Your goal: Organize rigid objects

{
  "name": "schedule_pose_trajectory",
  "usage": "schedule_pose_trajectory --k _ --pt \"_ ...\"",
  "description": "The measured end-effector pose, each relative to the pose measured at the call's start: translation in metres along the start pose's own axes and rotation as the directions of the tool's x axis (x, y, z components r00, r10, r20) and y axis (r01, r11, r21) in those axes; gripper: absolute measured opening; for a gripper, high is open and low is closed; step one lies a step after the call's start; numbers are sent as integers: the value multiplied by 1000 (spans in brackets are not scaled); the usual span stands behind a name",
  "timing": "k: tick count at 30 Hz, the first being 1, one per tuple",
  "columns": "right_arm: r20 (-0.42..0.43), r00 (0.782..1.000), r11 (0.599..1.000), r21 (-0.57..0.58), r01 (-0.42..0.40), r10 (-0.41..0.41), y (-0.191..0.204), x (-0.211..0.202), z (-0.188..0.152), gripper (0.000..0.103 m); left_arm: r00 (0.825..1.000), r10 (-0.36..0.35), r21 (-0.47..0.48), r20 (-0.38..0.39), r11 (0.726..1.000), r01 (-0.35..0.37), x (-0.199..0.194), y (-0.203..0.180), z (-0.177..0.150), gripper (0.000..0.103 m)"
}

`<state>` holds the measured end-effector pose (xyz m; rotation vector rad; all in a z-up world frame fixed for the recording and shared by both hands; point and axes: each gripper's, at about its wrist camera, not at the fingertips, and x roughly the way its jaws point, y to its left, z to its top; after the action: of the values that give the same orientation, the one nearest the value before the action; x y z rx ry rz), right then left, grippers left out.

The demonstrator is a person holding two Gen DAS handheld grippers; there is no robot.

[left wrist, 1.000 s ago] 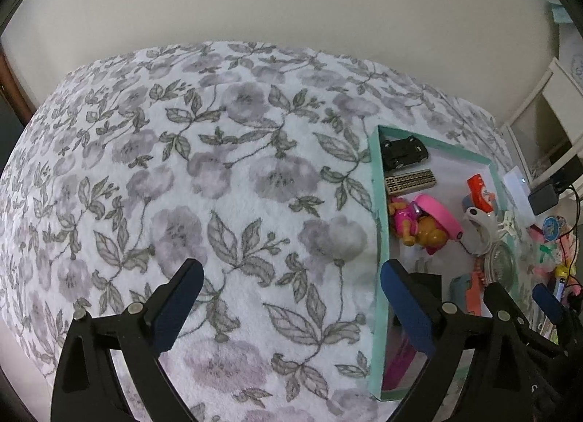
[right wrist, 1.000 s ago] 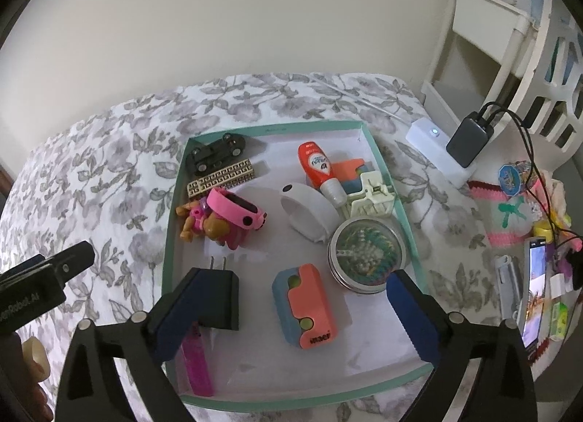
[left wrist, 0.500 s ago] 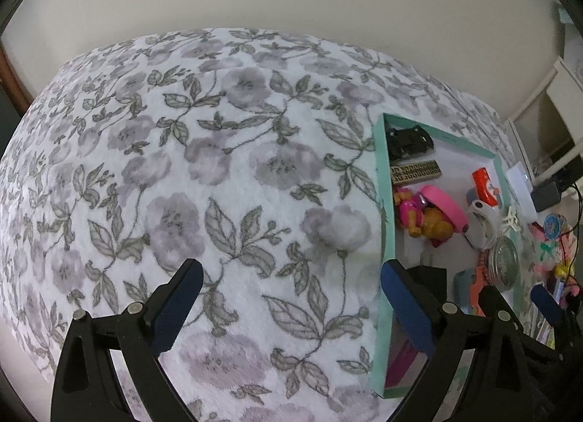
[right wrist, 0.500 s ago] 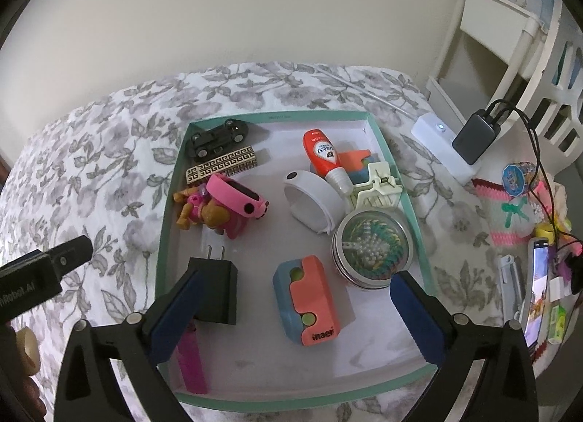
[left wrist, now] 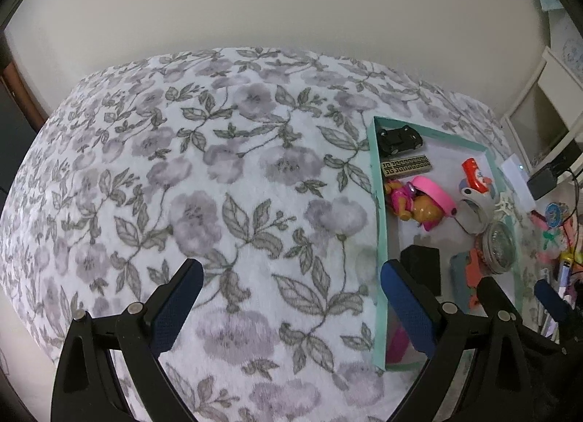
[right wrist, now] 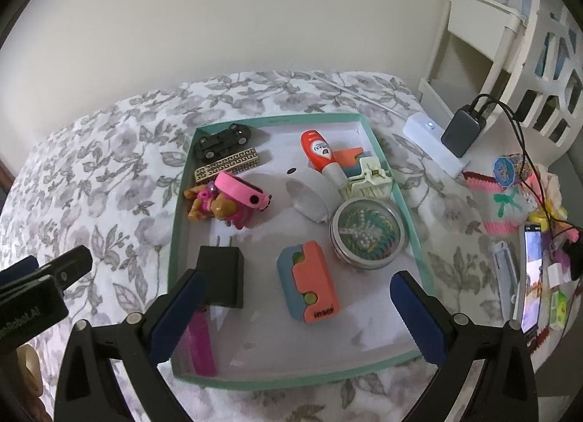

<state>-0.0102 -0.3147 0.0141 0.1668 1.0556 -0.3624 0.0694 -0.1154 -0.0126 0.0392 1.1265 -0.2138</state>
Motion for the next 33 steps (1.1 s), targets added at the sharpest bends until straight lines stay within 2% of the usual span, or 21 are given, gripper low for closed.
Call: schedule_pose_trajectory --k 6,12,16,21,26,33 --pt "24 1000 1000 -6 -14 15 2 -17 -16 103 1000 1 -4 -2 1000 -1 -13 5 -16 98" --pt "46 999 999 -28 -16 18 7 -33 -31 103 998 63 48 5 997 -63 -23 4 -35 98" --pt "38 999 999 -30 -17 18 7 -39 -43 103 999 50 62 17 997 -51 -33 7 -46 98" --pt "28 999 999 -28 -25 26 5 -42 -55 103 996 85 67 36 994 -87 -40 12 -57 98" --pt "25 999 999 -17 -44 45 3 -47 -65 103 996 84 61 30 994 -85 -42 18 -65 98" --pt "52 998 999 13 -35 34 -4 -60 -69 103 994 101 64 37 993 -104 -46 23 -72 98"
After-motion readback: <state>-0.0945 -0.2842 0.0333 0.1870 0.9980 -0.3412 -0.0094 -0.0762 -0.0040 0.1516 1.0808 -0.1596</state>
